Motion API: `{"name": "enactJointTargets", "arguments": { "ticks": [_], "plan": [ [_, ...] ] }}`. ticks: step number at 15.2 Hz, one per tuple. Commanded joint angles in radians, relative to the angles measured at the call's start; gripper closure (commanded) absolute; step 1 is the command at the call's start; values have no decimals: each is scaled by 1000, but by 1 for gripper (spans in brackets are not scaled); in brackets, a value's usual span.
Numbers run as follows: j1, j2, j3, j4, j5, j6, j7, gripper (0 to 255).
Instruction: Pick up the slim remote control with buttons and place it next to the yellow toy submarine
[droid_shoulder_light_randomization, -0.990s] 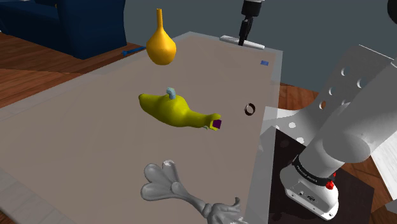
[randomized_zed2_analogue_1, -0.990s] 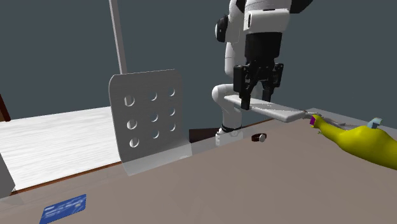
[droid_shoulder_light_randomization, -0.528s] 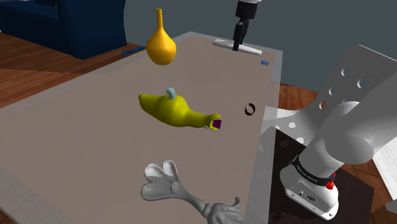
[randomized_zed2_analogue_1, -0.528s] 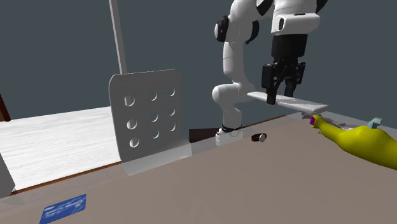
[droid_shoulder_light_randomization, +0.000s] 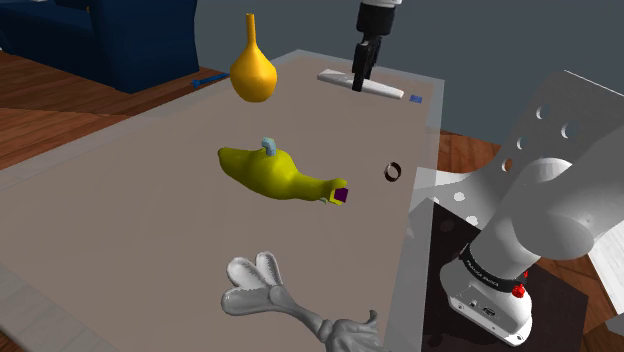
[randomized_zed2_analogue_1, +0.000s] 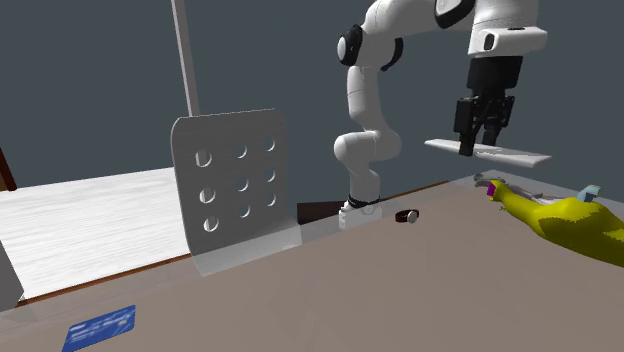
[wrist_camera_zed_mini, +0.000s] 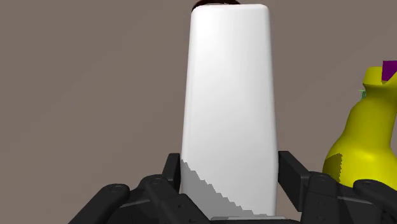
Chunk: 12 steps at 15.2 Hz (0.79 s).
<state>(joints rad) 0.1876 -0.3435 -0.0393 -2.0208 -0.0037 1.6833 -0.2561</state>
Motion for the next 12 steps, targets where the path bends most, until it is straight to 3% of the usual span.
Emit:
{"name": "enactJointTargets", "arguments": {
  "ticks": [1,12],
  "plan": [
    [19,-13,36,-15,12,1,53,255],
    [19,-19,36,-168,12,149,52,255]
  ]
}}
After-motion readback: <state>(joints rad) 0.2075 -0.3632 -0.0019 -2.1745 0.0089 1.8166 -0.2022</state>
